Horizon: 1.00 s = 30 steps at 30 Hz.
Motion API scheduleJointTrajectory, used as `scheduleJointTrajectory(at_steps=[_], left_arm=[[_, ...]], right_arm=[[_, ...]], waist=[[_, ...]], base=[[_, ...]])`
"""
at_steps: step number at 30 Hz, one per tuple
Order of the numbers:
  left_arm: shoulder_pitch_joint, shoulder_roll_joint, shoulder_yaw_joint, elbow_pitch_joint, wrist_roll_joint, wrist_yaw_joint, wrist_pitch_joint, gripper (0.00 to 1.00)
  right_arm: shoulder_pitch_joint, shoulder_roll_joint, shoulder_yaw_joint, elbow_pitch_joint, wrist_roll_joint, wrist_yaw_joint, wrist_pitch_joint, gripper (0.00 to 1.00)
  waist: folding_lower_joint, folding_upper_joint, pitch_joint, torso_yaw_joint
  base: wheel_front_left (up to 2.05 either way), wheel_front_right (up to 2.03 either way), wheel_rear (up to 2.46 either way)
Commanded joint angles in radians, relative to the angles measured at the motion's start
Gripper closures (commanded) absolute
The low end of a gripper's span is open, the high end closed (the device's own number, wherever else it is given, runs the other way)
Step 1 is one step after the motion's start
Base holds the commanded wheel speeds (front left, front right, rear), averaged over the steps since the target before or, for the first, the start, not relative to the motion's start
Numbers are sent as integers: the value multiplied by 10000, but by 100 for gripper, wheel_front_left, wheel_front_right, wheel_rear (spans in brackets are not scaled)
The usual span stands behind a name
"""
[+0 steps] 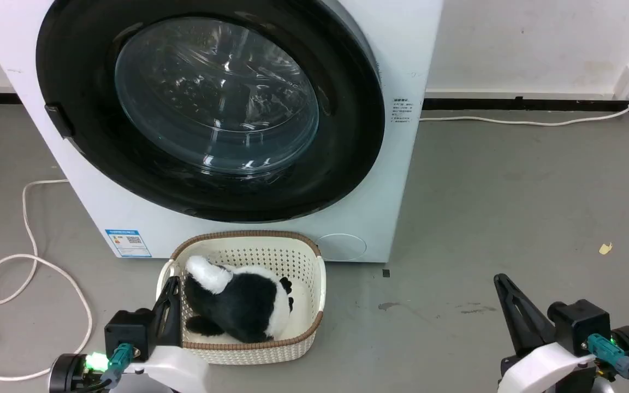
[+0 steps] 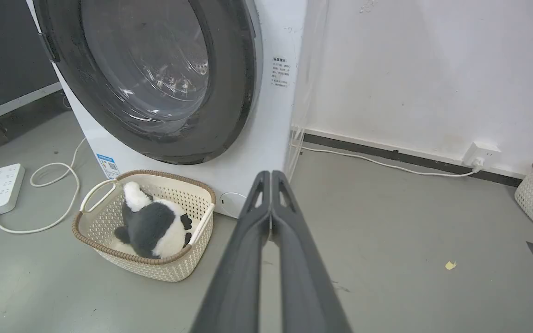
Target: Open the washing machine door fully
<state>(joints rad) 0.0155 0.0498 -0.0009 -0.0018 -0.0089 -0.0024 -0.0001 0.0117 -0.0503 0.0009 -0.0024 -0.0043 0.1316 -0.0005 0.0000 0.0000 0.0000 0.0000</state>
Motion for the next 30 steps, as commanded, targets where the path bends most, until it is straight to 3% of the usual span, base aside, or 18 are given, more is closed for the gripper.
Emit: scheduleJointTrajectory(at_steps=[1,30], left_arm=[[-155,4,9,18,89,24,1,100],[-155,4,9,18,89,24,1,100]], right_arm=[[-117,1,-9,24,43,-9,5,100],[-117,1,-9,24,43,-9,5,100]], waist=[[0,0,0,0],[0,0,0,0]], base=[[0,0,0],[0,0,0]])
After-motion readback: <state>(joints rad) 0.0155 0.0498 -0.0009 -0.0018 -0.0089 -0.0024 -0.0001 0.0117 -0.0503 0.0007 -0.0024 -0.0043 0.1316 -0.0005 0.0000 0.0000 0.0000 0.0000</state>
